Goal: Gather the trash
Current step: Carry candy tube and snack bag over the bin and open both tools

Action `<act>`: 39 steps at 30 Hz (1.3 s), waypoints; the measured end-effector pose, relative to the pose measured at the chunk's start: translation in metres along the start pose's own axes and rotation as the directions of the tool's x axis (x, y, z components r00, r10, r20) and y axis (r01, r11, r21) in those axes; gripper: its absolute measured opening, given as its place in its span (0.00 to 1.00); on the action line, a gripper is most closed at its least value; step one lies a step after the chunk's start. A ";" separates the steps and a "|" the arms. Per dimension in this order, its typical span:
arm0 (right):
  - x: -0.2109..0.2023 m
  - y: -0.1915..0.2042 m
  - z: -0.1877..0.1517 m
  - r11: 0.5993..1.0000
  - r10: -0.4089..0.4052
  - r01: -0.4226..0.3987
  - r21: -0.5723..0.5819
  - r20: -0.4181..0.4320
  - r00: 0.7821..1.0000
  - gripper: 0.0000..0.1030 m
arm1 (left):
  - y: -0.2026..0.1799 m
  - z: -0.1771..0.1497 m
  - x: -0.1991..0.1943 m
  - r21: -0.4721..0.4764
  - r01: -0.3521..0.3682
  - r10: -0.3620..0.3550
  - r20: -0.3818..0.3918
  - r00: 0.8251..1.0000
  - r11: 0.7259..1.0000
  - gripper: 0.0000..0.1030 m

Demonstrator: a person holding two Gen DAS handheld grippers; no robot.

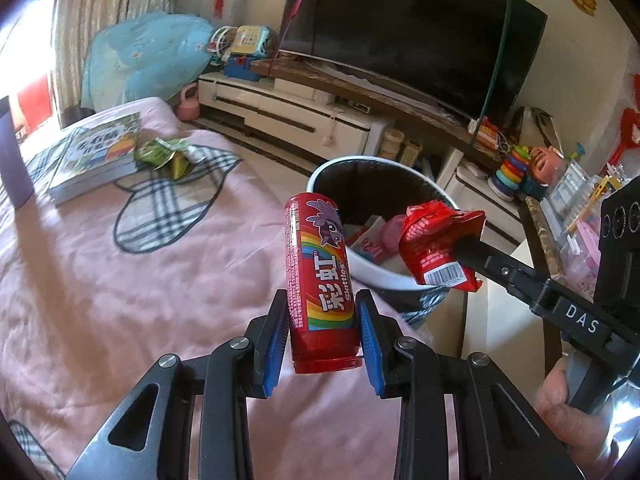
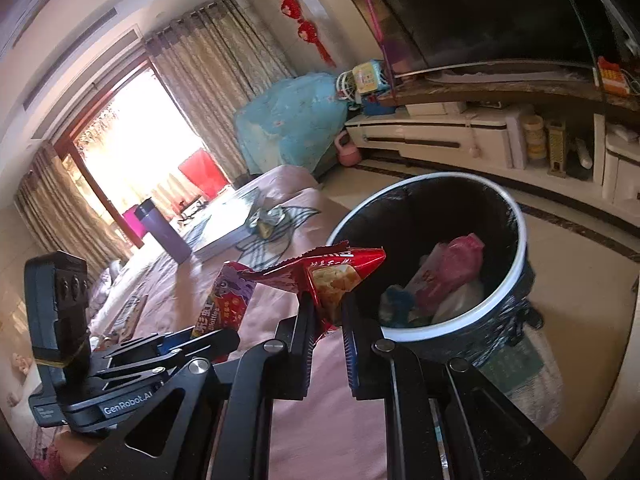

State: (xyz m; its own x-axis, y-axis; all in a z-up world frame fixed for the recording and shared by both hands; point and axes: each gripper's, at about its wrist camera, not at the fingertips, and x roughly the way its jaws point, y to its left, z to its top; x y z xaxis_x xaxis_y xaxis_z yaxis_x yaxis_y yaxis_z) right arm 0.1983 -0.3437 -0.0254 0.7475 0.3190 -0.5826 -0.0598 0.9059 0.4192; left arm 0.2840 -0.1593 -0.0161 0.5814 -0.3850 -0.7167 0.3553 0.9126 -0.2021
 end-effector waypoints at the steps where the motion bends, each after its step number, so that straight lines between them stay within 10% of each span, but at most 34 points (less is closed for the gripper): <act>1: -0.001 -0.002 0.002 1.000 -0.007 0.007 -0.001 0.004 1.000 0.13 | -0.002 0.003 0.003 0.004 0.003 -0.003 -0.001 1.000 1.000 0.31; 39: 0.032 -0.064 0.046 0.988 -0.151 0.152 0.001 -0.040 0.988 0.13 | -0.043 0.062 0.097 0.075 0.005 -0.002 -0.044 0.999 0.997 0.31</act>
State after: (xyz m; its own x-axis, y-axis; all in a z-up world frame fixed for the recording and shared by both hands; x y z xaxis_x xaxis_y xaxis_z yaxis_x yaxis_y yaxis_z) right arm 0.2565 -0.4038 -0.0393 0.7208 0.1890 -0.6668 0.0548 0.9436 0.3266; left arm 0.3707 -0.2446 -0.0359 0.5477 -0.3800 -0.7454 0.4122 0.8978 -0.1548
